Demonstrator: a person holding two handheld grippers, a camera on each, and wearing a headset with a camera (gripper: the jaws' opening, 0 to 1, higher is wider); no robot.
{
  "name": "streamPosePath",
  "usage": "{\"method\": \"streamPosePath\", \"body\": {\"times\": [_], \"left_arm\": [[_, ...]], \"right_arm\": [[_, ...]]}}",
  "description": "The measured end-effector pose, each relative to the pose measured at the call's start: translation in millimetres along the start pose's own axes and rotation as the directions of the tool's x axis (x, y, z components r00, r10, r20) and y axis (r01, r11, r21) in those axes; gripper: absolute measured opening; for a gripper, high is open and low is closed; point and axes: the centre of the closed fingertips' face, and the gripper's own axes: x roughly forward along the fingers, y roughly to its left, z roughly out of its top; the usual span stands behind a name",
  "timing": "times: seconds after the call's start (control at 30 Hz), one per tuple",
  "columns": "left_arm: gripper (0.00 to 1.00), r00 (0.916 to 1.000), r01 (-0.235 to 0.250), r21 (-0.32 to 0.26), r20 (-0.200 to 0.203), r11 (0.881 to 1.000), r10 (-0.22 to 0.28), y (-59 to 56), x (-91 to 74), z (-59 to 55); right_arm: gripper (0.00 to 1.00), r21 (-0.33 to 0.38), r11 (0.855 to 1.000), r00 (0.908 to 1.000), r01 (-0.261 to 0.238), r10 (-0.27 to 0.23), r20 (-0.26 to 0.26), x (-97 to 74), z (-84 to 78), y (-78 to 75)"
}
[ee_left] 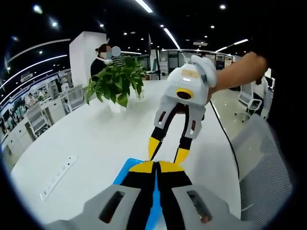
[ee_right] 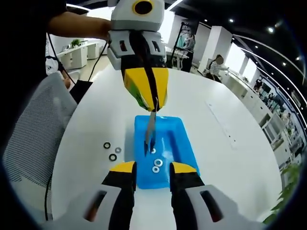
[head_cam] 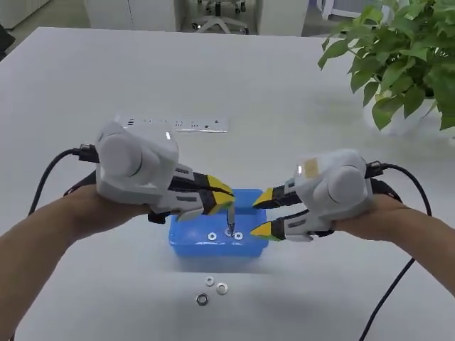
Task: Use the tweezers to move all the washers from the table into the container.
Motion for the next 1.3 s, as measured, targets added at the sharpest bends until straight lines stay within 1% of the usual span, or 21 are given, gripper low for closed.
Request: {"method": "streamPosePath", "body": {"times": [0.2, 0.37, 0.7, 0.87, 1.0, 1.07, 1.3], "left_arm": [[0.04, 1.0000, 0.003, 0.004, -0.002, 1.000, -0.003, -8.4, -6.2, 6.0], [0.04, 0.9998, 0.007, 0.004, -0.021, 1.000, -0.007, -15.8, -9.4, 3.1], [0.04, 0.9995, 0.017, 0.003, -0.027, 1.000, -0.017, -28.5, -15.2, 0.6], [0.04, 0.9991, 0.027, 0.002, -0.031, 1.000, -0.027, -37.5, -15.7, -5.2], [0.04, 0.9990, 0.032, 0.000, -0.031, 0.999, -0.032, -43.3, -15.8, -9.2], [0.05, 0.9989, 0.035, -0.001, -0.032, 0.999, -0.035, -45.8, -15.8, -11.1], [0.05, 0.9982, 0.043, -0.001, -0.042, 0.999, -0.043, -54.6, -14.5, -20.7]], "right_arm": [[0.35, 0.035, 0.999, 0.9996, 0.025, -0.026, 0.011, -13.8, -2.1, 3.8], [0.42, 0.058, 0.998, 0.9993, 0.036, -0.036, 0.009, -19.7, -5.6, 9.0], [0.54, 0.133, 0.989, 0.9982, 0.059, -0.060, 0.007, -29.3, -18.6, 26.0], [0.60, 0.177, 0.982, 0.9975, 0.068, -0.070, 0.007, -31.0, -25.2, 34.5], [0.65, 0.194, 0.978, 0.9972, 0.071, -0.074, 0.008, -31.7, -28.0, 40.3], [0.69, 0.200, 0.977, 0.9968, 0.077, -0.079, 0.006, -31.7, -29.7, 42.5], [0.74, 0.234, 0.969, 0.9964, 0.080, -0.085, 0.010, -30.3, -31.5, 50.6]]}}
